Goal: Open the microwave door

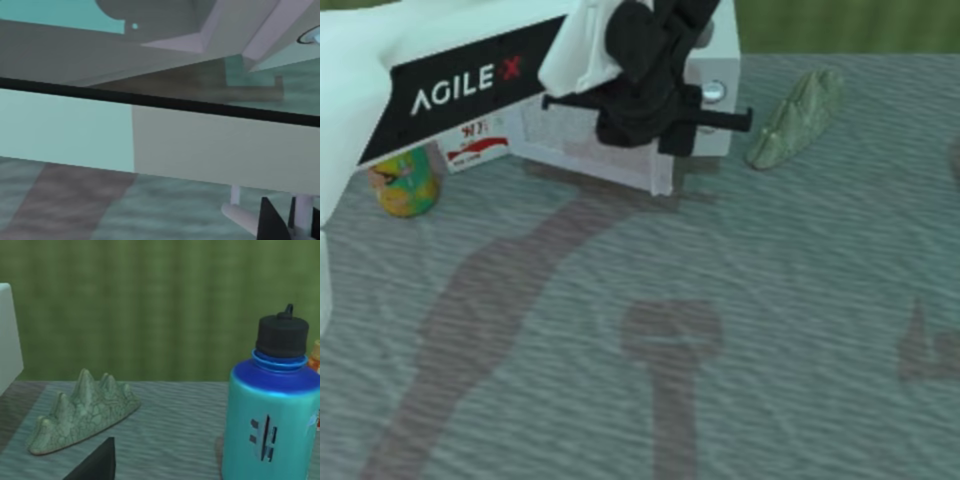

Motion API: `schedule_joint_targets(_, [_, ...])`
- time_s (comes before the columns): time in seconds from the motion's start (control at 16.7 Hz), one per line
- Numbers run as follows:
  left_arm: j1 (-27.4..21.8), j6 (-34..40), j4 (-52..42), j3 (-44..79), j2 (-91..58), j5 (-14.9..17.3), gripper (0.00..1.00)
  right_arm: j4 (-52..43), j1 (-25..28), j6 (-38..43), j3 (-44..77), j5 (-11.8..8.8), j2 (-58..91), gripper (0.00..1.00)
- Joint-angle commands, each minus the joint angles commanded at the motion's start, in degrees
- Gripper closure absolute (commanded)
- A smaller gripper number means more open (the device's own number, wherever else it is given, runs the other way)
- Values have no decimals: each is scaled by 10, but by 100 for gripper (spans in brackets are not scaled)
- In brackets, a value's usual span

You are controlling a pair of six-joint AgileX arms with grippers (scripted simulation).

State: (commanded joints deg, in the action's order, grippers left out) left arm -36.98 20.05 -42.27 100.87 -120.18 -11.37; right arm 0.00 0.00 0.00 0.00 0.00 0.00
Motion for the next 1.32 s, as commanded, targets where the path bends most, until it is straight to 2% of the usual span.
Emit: schedule_joint_targets(1.32, [-3,-5,5,-7,7,7,100,0,0,0,0,0,0,0])
